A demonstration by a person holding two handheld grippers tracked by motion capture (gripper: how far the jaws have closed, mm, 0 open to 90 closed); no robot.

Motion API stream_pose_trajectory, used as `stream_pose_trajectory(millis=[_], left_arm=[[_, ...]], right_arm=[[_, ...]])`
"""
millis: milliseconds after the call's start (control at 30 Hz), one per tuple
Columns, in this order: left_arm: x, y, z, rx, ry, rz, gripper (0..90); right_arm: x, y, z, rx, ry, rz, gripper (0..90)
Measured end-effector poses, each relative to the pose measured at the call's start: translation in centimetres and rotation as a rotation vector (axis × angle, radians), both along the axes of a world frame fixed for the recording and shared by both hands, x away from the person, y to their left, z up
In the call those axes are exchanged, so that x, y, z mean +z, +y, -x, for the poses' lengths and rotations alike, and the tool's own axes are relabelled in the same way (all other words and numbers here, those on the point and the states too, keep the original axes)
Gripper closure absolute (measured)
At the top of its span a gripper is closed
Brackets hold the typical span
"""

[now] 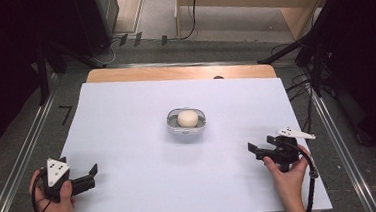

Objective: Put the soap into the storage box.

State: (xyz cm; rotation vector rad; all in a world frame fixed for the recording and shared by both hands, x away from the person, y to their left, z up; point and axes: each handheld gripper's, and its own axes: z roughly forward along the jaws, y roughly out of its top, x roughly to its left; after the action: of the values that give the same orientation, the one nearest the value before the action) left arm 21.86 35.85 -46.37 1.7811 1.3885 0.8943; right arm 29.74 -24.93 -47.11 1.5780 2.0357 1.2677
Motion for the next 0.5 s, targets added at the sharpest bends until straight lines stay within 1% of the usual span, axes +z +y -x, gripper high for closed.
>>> stream_pose_trajectory(millis=[100,233,267,367,500], left_arm=[[0.0,0.0,0.0,0.0,0.0,-0.001,0.0],[0.0,0.0,0.0,0.0,0.001,0.0,0.0],[0.0,0.0,0.0,0.001,0.0,0.0,0.0],[0.0,0.0,0.0,0.001,0.0,-0.001,0.0],[0.0,0.0,0.0,0.001,0.001,-0.001,0.0]], right_arm=[[0.0,-0.8,0.4,-0.006,-0.006,-0.013,13.5],[0.0,-1.5,0.7,-0.019,-0.005,-0.011,13.5],[0.0,-2.0,1.0,-0.027,-0.008,-0.01,13.5],[0.0,-2.9,1.3,-0.047,-0.007,-0.013,13.4],[-0.1,-3.8,1.7,-0.064,-0.015,0.002,13.4]])
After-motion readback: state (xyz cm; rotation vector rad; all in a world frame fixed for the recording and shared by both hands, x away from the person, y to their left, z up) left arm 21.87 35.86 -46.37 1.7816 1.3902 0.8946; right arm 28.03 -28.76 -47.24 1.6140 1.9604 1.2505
